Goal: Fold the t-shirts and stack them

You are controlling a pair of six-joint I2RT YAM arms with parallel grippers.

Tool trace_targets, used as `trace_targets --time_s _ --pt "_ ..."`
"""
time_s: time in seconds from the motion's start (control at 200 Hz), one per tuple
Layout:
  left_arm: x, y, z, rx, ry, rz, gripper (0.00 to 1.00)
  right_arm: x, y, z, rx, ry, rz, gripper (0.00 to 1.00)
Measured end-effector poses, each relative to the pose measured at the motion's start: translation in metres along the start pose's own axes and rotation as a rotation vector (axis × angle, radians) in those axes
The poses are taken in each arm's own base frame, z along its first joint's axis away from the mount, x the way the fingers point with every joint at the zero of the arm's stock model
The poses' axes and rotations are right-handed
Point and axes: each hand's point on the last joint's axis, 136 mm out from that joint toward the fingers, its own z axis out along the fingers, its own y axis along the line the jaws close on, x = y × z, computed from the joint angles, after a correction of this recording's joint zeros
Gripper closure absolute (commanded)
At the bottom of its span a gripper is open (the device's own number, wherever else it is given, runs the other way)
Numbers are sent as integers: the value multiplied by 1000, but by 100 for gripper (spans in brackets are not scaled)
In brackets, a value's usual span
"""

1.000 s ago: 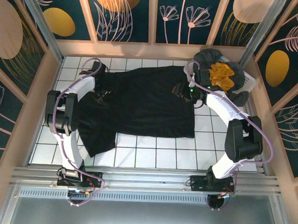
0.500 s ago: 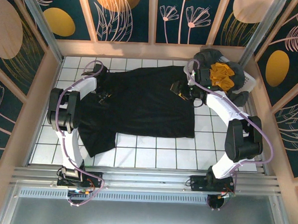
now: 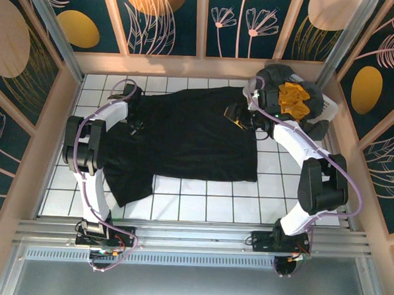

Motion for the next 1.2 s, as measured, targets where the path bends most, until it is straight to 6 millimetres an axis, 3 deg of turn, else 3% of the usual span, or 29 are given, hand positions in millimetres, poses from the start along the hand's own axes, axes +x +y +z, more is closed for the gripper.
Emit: trace_targets --time_s 0.105,0.275,0.43,0.571,0.706,0.791,1.041,1.201 --pt "-9 -11 -8 26 -25 0 100 -1 4 -4 -7 -9 -6 44" --pt "-39 -51 -40 134 -107 -9 100 -3 9 -10 -18 -22 -15 44" --pt "-91 -98 -79 285 -208 -51 100 -4 12 -12 -22 -28 -19 44" --pt "-145 -126 -93 406 -287 -97 100 -2 13 -17 -25 -31 -21 44" --pt "-186 -146 -87 516 -341 -125 100 2 13 -21 -27 -34 -20 44" --pt "-202 -156 -77 584 -357 -131 100 6 12 -23 -26 -31 -18 45" --pt "-219 -191 -42 768 -364 -100 100 19 5 -29 -18 -21 1 44" --pt "-229 -214 -35 872 -383 -60 100 30 -1 -33 -9 -11 22 44"
